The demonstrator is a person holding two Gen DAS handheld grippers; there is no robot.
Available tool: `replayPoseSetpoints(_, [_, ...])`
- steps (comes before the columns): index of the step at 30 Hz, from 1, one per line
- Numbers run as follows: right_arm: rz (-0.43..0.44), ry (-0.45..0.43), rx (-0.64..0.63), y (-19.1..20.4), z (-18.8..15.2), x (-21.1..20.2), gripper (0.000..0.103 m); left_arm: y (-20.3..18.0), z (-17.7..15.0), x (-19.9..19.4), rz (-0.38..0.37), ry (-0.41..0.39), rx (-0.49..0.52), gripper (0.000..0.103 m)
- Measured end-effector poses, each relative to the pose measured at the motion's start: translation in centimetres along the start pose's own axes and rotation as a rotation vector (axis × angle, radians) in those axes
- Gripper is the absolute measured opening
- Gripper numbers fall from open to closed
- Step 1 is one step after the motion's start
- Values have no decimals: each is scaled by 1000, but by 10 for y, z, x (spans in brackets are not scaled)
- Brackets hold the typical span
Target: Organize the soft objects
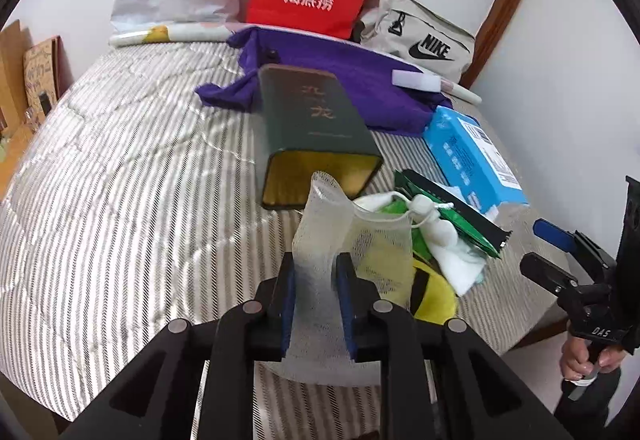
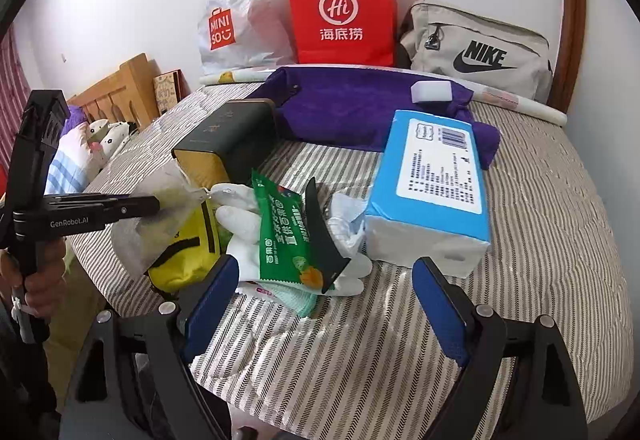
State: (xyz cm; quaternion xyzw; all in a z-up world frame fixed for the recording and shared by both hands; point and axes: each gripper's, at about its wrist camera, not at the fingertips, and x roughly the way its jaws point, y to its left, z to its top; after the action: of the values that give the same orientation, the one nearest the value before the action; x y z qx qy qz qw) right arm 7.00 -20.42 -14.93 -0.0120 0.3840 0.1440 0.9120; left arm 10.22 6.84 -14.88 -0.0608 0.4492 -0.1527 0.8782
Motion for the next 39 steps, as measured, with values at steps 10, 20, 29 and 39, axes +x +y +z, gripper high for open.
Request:
replayPoseSetpoints(10, [-2, 15, -12, 4, 3, 7, 88, 20, 8, -14, 62, -53, -14, 19])
replayPoseSetpoints(20, [11, 11, 3, 4, 5, 13, 88, 60, 1, -3, 197, 7, -91, 11])
replayPoseSetpoints(29, [10, 38, -38, 11, 6, 28, 76, 60, -8, 15, 198, 45, -87, 11])
replayPoseSetpoints(39, [36, 52, -70, 17, 6, 29, 55, 59, -10, 14, 153, 32, -87, 24])
